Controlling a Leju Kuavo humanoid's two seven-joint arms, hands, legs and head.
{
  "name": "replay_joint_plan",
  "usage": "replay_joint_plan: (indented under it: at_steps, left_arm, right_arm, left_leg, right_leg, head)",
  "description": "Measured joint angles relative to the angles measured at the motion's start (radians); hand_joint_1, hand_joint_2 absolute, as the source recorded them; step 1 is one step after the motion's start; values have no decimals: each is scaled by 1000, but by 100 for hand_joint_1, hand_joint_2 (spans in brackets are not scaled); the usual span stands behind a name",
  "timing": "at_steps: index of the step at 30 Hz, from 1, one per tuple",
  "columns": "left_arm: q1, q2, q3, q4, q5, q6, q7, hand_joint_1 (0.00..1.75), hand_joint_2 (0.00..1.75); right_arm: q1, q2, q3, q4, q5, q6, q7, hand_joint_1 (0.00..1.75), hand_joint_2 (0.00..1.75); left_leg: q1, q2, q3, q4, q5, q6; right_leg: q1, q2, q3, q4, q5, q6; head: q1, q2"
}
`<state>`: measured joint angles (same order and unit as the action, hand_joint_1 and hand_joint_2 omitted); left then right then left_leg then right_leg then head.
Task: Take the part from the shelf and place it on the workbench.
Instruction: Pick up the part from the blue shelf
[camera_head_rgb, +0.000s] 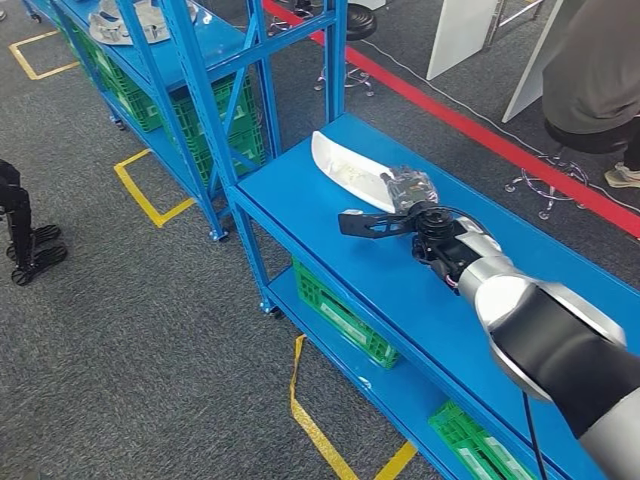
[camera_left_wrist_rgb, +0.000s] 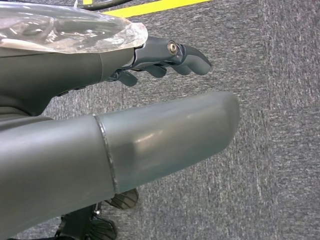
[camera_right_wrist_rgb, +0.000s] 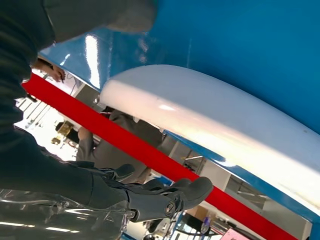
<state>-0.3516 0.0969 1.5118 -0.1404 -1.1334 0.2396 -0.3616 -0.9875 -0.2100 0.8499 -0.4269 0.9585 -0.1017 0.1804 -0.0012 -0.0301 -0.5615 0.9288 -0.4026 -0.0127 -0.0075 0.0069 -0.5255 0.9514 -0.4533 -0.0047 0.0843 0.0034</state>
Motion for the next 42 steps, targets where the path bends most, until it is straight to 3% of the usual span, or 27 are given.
replay_joint_plan:
  at_steps: [8,31,42]
  left_arm:
    - [-2,-1,0,0,-14,0,-1,0,0]
    - [0,-1,0,0,-13,0,-8,0,0]
    - [2,-1,0,0,-21,15,-19,0,0]
  right_arm:
    - [0,4,-7,2,-20,-1,-38,175,175]
    - [-5,7,-9,3,-20,21,-44,175,175]
    - [-2,7,-51,2,-136,-33,-92,175,175]
  left_leg:
    - [0,0,0,0,0,0]
    - [0,0,0,1,0,0]
    - [0,0,0,1,0,0]
  right_leg:
    - [0,0,0,0,0,0]
    - [0,0,1,0,0,0]
    - [0,0,1,0,0,0]
  head:
    - [0,0]
    - [0,0]
    - [0,0]
